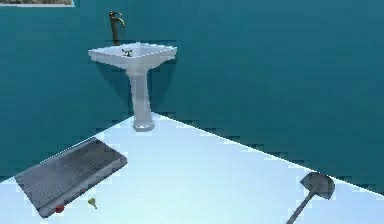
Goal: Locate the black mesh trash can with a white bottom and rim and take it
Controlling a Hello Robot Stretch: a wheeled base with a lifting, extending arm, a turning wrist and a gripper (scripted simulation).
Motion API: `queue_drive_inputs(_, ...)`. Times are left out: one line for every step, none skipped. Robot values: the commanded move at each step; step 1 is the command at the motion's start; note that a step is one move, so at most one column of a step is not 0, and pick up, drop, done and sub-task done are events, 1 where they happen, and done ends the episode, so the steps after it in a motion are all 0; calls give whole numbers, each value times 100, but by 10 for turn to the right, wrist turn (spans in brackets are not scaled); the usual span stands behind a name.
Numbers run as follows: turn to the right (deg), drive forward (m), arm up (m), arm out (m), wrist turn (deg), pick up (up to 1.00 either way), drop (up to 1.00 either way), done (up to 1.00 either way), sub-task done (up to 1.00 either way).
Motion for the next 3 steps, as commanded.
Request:
queue_drive_inputs(-450, 0, 0, 0, 0, 0, 0, 0, 0)
queue_drive_inputs(-120, 0, 0, 0, 0, 0, 0, 0, 0)
queue_drive_inputs(0, 100, 0, 0, 0, 0, 0, 0, 0)
